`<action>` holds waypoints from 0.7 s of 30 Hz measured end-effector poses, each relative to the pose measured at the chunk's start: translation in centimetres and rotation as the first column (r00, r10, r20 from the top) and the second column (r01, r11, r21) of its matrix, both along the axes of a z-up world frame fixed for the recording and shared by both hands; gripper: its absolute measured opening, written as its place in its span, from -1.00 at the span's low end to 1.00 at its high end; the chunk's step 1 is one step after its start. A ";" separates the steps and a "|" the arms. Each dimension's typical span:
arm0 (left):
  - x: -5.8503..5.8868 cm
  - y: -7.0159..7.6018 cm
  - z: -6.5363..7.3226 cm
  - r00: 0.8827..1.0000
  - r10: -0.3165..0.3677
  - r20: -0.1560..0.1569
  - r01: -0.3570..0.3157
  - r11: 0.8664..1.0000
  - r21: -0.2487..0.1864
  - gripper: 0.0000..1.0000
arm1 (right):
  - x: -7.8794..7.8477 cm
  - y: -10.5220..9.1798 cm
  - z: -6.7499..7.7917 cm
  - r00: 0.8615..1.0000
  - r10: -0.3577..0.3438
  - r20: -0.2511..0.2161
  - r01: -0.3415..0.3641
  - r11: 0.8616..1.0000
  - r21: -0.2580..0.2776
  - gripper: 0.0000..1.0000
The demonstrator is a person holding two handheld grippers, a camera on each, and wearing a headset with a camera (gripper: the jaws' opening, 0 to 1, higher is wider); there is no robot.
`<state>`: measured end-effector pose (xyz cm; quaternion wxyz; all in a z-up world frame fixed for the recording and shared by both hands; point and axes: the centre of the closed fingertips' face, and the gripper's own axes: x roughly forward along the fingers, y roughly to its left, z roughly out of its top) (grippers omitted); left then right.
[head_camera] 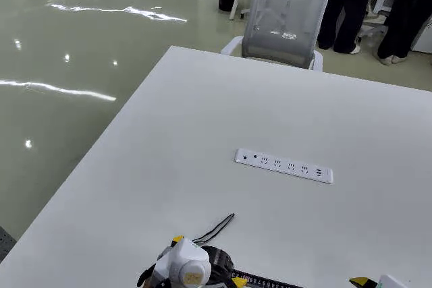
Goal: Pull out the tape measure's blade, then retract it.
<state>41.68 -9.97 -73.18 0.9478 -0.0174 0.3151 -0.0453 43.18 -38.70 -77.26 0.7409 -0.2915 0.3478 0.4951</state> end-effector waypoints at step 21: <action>1.1 -0.4 -2.6 0.995 0.089 -0.038 -0.091 0.994 -0.058 0.68 | 0.7 0.3 -2.2 0.997 0.073 -0.029 -0.075 0.995 -0.059 -0.30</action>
